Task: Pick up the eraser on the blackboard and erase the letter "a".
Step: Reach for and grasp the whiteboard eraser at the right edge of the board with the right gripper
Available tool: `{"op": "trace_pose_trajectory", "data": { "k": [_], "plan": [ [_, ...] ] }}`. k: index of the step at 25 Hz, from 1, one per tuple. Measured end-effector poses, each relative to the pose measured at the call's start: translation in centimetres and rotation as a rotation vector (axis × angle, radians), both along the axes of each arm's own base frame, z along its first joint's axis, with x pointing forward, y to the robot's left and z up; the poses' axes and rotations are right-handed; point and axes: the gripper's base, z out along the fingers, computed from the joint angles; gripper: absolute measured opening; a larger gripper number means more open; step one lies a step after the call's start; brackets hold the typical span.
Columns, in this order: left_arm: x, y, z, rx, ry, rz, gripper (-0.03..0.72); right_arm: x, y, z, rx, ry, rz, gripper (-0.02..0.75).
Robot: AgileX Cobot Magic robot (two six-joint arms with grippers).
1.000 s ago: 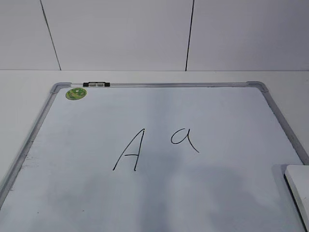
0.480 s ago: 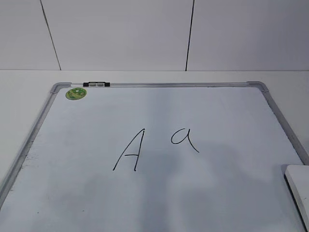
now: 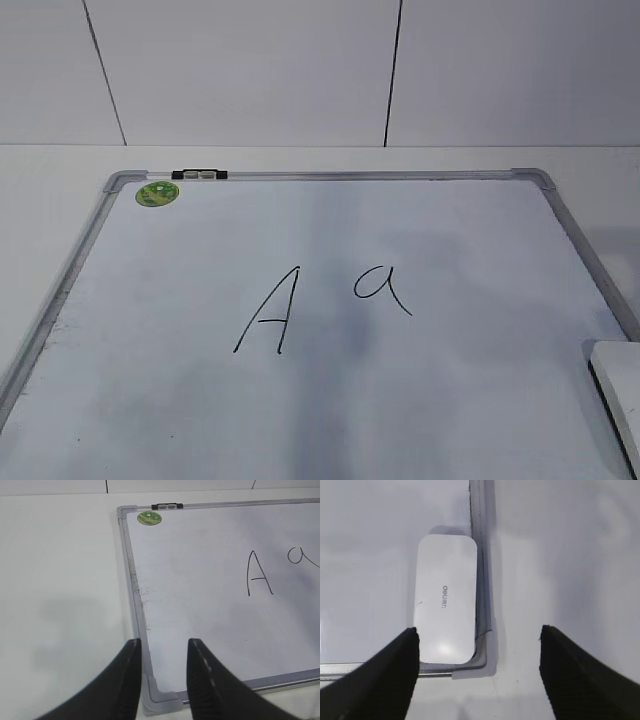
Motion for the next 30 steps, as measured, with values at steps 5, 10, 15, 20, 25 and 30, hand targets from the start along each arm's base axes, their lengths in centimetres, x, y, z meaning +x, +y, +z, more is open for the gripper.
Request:
{"op": "trace_pose_trajectory", "data": {
  "k": [5,10,15,20,25,30],
  "plan": [
    [0.0,0.0,0.0,0.0,0.0,0.0,0.235,2.1,0.4,0.2,0.051,0.045,-0.001,0.593],
    [0.0,0.0,0.0,0.0,0.0,0.0,0.235,2.4,0.6,0.0,0.086,0.05,-0.003,0.593],
    [0.0,0.0,0.0,0.0,0.0,0.0,0.235,2.4,1.2,-0.1,0.164,0.073,-0.006,0.593],
    [0.0,0.0,0.0,0.0,0.0,0.0,0.235,3.3,1.7,-0.9,0.224,0.186,-0.001,0.593],
    [0.0,0.0,0.0,0.0,0.0,0.0,0.235,5.7,1.8,-1.7,0.228,0.342,0.016,0.593],
    [0.0,0.0,0.0,0.0,0.0,0.0,0.235,7.7,2.0,-1.9,0.211,0.388,0.033,0.593]
  ]
}}
